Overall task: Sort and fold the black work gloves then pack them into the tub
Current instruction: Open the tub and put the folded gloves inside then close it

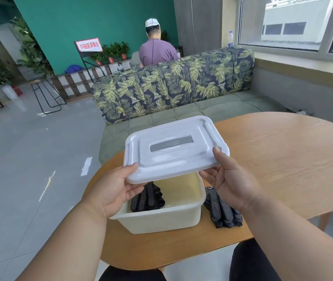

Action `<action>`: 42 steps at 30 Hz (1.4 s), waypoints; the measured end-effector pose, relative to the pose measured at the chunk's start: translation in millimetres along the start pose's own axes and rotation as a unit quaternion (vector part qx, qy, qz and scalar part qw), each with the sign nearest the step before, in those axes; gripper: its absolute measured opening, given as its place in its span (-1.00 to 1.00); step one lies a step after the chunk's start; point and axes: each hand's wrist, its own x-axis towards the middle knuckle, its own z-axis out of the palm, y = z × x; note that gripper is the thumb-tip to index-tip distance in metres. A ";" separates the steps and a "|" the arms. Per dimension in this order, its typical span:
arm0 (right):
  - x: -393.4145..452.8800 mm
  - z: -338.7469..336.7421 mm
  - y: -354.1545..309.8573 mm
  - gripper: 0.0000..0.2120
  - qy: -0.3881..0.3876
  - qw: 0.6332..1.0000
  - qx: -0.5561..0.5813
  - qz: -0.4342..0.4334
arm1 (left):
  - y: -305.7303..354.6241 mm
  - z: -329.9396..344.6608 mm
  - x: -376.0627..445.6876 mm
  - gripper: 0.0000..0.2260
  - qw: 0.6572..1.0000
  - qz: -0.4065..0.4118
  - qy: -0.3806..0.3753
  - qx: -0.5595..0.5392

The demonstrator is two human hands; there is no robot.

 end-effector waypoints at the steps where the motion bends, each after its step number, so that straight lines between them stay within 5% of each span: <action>1: 0.4 0.1 0.6 -0.58 -0.001 1.000 -0.026 0.002 | -2.0 -2.0 0.6 -0.84 1.000 0.010 0.017 -0.013; 5: 1.2 -16.8 2.4 -0.56 0.080 0.964 -0.250 -0.032 | -2.3 -18.6 0.4 -0.83 0.993 0.036 0.042 -0.101; 8: 0.3 -44.9 2.4 -0.53 0.158 0.833 -0.531 -0.020 | -4.2 -34.4 -3.9 -0.81 0.985 0.036 0.054 -0.157; 10: 0.4 -63.2 8.0 -0.32 0.188 0.746 -0.636 0.057 | -7.6 -44.6 -6.5 -0.82 0.980 0.035 0.061 -0.186; 12: -0.8 -73.2 15.5 -0.19 0.201 0.718 -0.655 0.125 | -11.7 -51.9 -8.8 -0.79 0.974 0.033 0.068 -0.212; 17: -10.6 -77.0 26.0 -0.64 0.190 0.770 -0.583 0.176 | -19.5 -58.1 -12.6 -0.85 0.975 0.022 0.070 -0.212; 26: -11.2 -69.3 34.4 -0.66 0.183 0.811 -0.533 0.159 | -22.9 -65.5 -13.9 -0.76 0.971 0.027 0.065 -0.227; 29: -9.2 -68.1 34.3 -0.52 0.192 0.842 -0.484 0.140 | -23.9 -65.3 -15.0 -0.76 0.971 0.029 0.064 -0.227; 34: -8.7 -59.3 16.1 -0.31 0.205 0.916 -0.344 0.019 | -23.8 -69.2 -15.6 -0.69 0.970 0.028 0.074 -0.228; 42: -12.6 17.0 -21.9 -0.45 0.120 0.936 -0.300 -0.142 | -23.8 -73.4 -17.5 -0.65 0.964 0.031 0.077 -0.253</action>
